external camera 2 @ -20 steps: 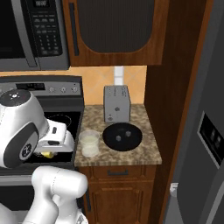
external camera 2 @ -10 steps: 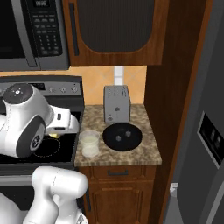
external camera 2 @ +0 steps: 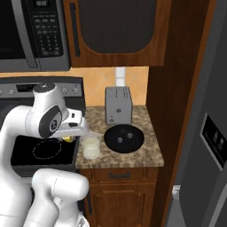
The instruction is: Grab a lemon wedge from the fridge and one ice cube from the ice bowl, and put them in the glass of lemonade.
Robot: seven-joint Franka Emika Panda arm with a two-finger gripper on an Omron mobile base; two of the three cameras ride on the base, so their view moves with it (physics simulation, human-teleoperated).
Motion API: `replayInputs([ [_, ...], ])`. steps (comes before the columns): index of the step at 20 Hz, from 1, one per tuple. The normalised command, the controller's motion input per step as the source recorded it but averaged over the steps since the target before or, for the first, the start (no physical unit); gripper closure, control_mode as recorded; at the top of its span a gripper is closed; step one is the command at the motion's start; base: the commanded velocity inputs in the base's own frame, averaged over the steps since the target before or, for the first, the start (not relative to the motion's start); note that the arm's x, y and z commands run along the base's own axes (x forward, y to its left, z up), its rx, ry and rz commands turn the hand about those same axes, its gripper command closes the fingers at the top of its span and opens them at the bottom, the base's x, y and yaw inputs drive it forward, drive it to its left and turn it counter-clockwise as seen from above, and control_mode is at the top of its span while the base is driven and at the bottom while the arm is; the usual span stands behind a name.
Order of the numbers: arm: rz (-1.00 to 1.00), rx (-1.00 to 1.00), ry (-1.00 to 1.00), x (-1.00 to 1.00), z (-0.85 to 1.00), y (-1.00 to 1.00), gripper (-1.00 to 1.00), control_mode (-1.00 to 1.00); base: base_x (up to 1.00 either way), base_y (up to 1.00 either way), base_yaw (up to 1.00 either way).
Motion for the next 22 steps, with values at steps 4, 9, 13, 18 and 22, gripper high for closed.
replayInputs([
  [4, 0.00, 0.00, -0.08, 0.54, -0.29, 0.00, 1.00, -1.00, 0.00, 0.00, 0.00],
  [9, 0.00, 0.00, -0.10, 0.54, -0.40, 0.00, 1.00, -1.00, 0.00, 0.00, 0.00],
  [13, 0.00, 0.00, 0.00, 0.51, 0.01, 0.00, 1.00, -1.00, 0.00, 0.00, 0.00],
  [18, 0.00, 0.00, 0.00, 0.75, 0.04, 0.00, 1.00, -1.00, 0.00, 0.00, 0.00],
  [22, 0.00, -0.02, 0.10, 0.22, -0.48, 0.02, 1.00, -1.00, 0.00, 0.00, 0.00],
])
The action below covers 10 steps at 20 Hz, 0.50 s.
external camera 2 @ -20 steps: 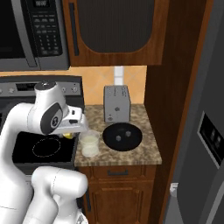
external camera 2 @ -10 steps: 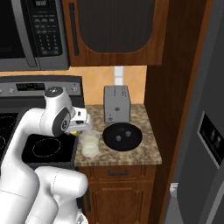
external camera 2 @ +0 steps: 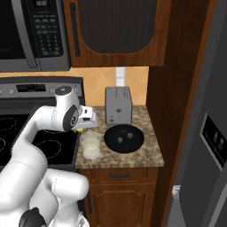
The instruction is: Grab a lemon wedge from the fridge and one ice cube from the ice bowl, and put them in the glass of lemonade.
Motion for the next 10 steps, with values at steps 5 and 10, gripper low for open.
replayInputs([
  [5, 0.03, 0.00, 0.00, 0.00, -0.38, 0.01, 1.00, -1.00, 0.00, 0.00, 0.00],
  [10, 0.01, 0.00, 0.00, 0.20, 0.00, 0.00, 1.00, -1.00, 0.00, 0.00, 0.00],
])
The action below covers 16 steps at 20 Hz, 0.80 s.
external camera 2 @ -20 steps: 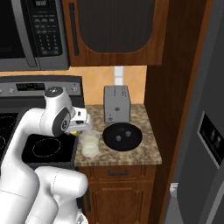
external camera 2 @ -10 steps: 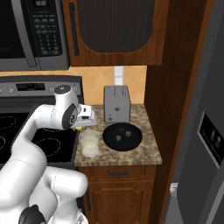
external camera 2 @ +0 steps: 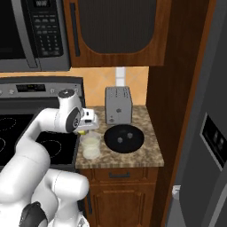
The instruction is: Grab a lemon wedge from the fridge and one ice cube from the ice bowl, and put them in the glass of lemonade.
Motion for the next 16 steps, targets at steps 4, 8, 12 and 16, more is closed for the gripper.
replayInputs([
  [4, 0.01, 0.00, 0.00, 0.17, -0.14, -0.04, 1.00, -1.00, 0.00, 0.00, 0.00],
  [8, 0.00, 0.00, 0.00, 0.08, -0.39, -0.02, 1.00, -1.00, 0.00, 0.00, 0.00],
  [12, 0.00, 0.00, 0.00, 0.15, -0.14, -0.11, 1.00, -1.00, 0.00, 0.00, 0.00],
  [16, 0.01, 0.00, 0.00, 0.23, 0.00, -0.11, 1.00, -1.00, 0.00, 0.00, 0.00],
])
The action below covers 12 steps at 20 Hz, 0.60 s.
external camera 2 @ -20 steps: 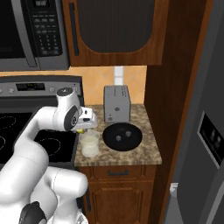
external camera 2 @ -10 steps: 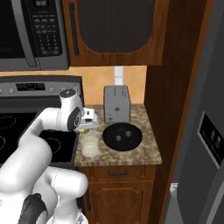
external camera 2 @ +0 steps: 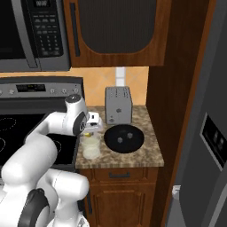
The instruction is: Grab a lemon wedge from the fridge and one ice cube from the ice bowl, and put them in the glass of lemonade.
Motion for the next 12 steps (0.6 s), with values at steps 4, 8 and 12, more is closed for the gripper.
replayInputs([
  [4, 0.00, 0.00, 0.00, 0.01, -0.10, 0.01, 1.00, -1.00, 0.00, 0.00, 0.00],
  [8, 0.00, 0.00, 0.00, 0.00, -0.33, 0.00, 1.00, -1.00, 0.00, 0.00, 0.00],
  [12, 0.00, 0.00, 0.00, 0.00, 0.00, 0.00, -1.00, -1.00, 0.00, 0.00, 0.00],
])
